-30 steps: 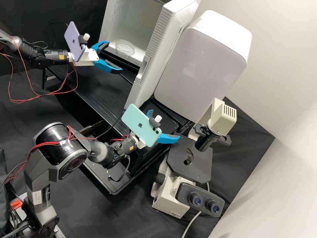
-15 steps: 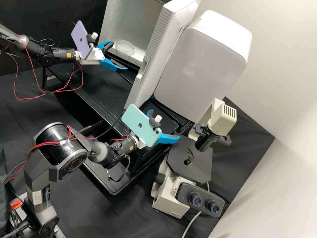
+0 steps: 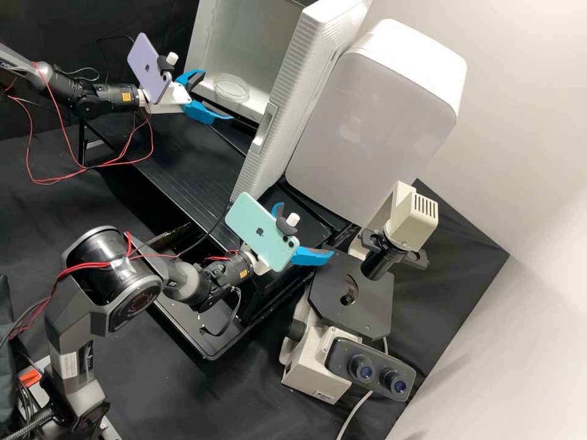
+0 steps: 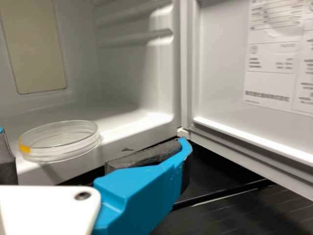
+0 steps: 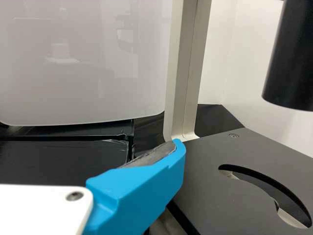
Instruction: Take the petri dish out of the incubator
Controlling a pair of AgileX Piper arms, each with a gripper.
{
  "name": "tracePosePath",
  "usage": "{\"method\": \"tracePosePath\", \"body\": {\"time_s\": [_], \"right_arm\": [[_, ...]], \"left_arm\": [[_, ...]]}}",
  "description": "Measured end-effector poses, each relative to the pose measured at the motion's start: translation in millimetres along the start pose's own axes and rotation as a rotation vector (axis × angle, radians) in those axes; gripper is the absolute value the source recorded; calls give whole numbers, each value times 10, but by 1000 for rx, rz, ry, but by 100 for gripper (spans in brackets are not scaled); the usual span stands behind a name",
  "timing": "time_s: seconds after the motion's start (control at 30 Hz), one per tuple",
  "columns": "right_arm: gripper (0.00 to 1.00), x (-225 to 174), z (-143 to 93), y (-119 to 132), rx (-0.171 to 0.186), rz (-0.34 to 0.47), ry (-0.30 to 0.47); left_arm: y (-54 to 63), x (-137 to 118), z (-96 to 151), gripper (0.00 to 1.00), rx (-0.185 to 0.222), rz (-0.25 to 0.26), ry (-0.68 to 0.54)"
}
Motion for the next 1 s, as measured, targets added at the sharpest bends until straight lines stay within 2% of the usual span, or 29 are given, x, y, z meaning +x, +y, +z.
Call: {"method": "tracePosePath", "body": {"time_s": [0.13,0.27,0.37,0.6,0.7,0.83,1.0], "right_arm": [[100,0,0,0,0,0,0],[100,0,0,0,0,0,0],[100,0,0,0,0,0,0],[100,0,0,0,0,0,0],[100,0,0,0,0,0,0],[100,0,0,0,0,0,0],[100,0,0,0,0,0,0]], "left_arm": [[2,0,-11,100,-14,2,12],[7,17,-37,100,-3,6,25],[9,104,-54,100,-23,13,38],[7,305,-48,100,-14,-27,43],[40,388,-51,100,-15,-33,45],[72,484,-50,100,-39,-33,54],[53,578,-106,100,-50,-39,74]]}}
